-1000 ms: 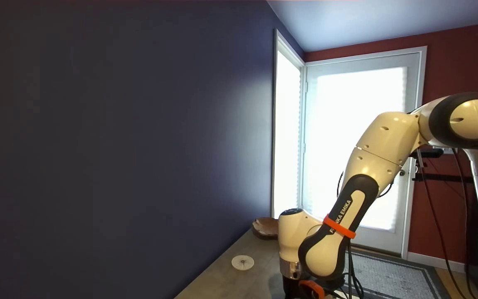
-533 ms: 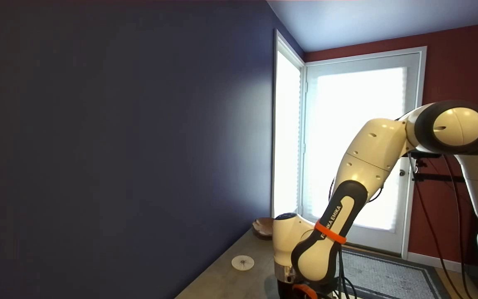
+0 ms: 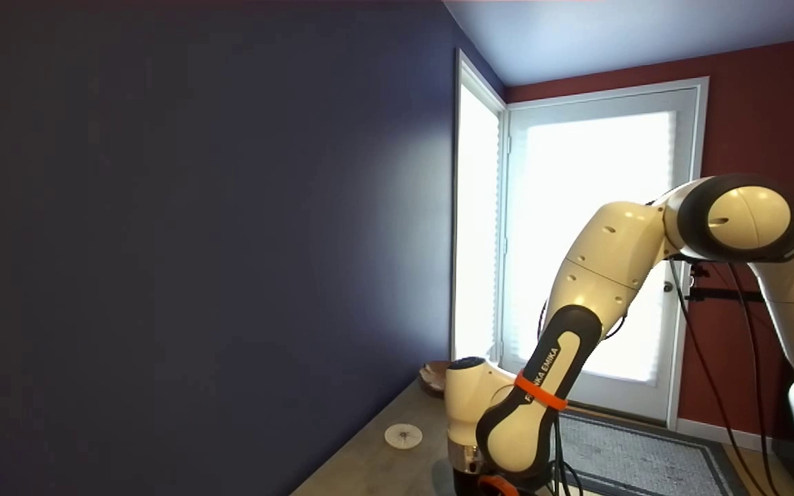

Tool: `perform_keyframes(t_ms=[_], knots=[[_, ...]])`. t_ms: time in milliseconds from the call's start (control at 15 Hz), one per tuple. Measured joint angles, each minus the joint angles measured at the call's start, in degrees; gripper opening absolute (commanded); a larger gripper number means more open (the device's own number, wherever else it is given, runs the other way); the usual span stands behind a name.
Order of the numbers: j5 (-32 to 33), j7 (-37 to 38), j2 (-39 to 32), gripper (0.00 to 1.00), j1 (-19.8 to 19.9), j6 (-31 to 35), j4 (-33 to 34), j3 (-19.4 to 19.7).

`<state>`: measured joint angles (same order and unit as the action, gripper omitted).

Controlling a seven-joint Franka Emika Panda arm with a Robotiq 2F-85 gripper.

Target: Put the pen on the wooden tray

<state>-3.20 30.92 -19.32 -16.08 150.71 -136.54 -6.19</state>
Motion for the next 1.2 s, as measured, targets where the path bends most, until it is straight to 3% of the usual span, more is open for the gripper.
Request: perform_keyframes(t_ms=[133, 267, 333, 467, 933, 1200], knots=[[0.61, -0.01, -0.38, 0.41, -0.31, 0.0, 0.45, 0.37], [1.26, -0.03, -0.69, 0.16, -0.53, 0.1, 0.74, 0.75], [1.51, -0.05, -0.82, 0.14, -0.64, 0.22, 0.85, 0.93], [1.86, -0.16, -0.93, 0.01, -0.66, 0.26, 1.06, 1.04], [2.83, -0.91, -0.31, 0.03, -0.74, -0.16, 2.14, 1.31], [11.07, 3.42, 5.29, 0.03, -2.05, -1.68, 3.1, 5.4]])
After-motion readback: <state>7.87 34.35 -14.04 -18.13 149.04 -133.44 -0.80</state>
